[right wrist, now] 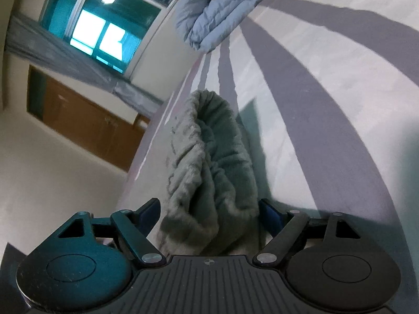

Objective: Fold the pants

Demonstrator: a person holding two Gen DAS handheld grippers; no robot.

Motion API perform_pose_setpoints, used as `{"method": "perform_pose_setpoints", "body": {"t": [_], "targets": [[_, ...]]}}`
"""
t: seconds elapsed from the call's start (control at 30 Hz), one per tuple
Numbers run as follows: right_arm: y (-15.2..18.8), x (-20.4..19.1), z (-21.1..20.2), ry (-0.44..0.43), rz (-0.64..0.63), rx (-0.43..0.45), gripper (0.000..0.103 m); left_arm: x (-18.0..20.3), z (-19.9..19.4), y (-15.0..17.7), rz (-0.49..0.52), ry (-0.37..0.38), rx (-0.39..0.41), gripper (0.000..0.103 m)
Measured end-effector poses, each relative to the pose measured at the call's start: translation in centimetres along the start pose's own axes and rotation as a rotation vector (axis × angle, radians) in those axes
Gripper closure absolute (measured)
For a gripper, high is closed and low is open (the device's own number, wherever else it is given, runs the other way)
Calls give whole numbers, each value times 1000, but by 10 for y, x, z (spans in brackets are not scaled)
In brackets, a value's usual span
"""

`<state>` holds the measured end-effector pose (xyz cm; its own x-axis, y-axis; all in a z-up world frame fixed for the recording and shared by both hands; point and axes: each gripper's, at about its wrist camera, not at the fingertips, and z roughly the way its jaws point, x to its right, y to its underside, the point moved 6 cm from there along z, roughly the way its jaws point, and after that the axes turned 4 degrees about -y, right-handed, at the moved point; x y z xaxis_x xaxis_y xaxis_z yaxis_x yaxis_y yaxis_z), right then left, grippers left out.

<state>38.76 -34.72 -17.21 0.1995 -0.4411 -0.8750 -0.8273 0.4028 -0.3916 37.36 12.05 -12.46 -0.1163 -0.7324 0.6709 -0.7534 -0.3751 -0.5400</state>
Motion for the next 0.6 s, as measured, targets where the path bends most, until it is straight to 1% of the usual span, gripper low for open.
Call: {"method": "perform_pose_setpoints", "body": {"t": [0.1,0.13,0.17,0.23,0.27,0.3,0.33,0.37,0.43,0.53,0.6], "targets": [[-6,3,15,-19,-1,-62,36,-2,18,-4,-30,80,-66,50],[-8,3,20,-21,-9,-81,38,-1,22,-3,-17,72,-73,64],[-9,4,23,-17,-16,-92,42,0,28,-2,-7,61,-83,73],[-12,3,26,-8,-33,-101,47,-1,31,0,-8,77,-68,79],[-13,0,27,-13,-45,-96,53,-2,30,0,-18,89,-54,83],[-15,-4,27,-34,-49,-91,56,-1,26,-1,-23,105,-34,85],[-19,-9,24,-55,-58,-79,57,0,23,-3,-24,124,-14,87],[-22,-17,21,-78,-76,-62,59,3,20,-7,-23,147,9,88],[-33,-32,24,-109,-119,-45,59,8,14,-21,-10,163,40,88],[-61,-57,42,-144,-182,-30,60,11,6,-63,14,171,114,88],[-85,-70,63,-163,-193,-27,61,12,6,-95,56,151,150,88]]}}
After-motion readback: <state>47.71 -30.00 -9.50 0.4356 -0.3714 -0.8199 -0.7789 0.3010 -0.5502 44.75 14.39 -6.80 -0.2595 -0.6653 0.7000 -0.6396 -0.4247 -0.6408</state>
